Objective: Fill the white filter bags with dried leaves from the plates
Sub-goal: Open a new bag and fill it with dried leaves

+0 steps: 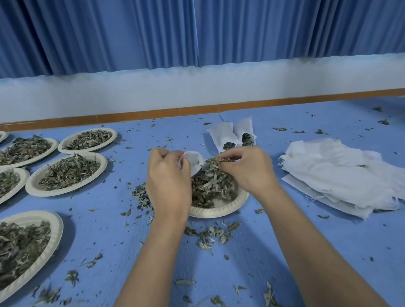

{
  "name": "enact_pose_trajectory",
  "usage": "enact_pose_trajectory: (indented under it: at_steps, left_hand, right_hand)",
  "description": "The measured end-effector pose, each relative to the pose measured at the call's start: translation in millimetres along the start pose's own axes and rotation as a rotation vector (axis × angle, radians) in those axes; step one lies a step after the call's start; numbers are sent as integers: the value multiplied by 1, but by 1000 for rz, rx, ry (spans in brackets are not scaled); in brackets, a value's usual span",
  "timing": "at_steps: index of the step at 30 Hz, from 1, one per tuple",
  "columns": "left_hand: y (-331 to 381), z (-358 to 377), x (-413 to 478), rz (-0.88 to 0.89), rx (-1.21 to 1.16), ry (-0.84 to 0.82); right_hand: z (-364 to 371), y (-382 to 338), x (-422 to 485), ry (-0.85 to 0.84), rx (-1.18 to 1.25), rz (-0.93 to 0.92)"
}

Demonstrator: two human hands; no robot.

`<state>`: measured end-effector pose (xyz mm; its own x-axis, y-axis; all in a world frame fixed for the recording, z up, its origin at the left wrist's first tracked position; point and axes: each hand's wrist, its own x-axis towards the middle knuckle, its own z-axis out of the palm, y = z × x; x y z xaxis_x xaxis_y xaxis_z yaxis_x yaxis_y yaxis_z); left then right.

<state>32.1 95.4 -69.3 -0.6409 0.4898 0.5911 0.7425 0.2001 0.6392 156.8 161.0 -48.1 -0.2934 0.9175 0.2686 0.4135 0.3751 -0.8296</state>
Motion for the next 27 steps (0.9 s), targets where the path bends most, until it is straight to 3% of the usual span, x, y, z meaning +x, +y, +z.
enact_pose_trajectory:
  at_steps: [7,15,22,27]
  left_hand:
    - [3,1,-1,-21,-41,-67]
    - [9,1,6,-129,-171,-149]
    - [15,1,9,-355,-663,-416]
    - [19,-1,6,-331,-771,-489]
  right_hand:
    - [-17,0,2,-96,476,50]
    - [-4,3,-3,-315,428,-72]
    - [8,4,-2,-55,265,-55]
    - [12,5,-1,61,192,-95]
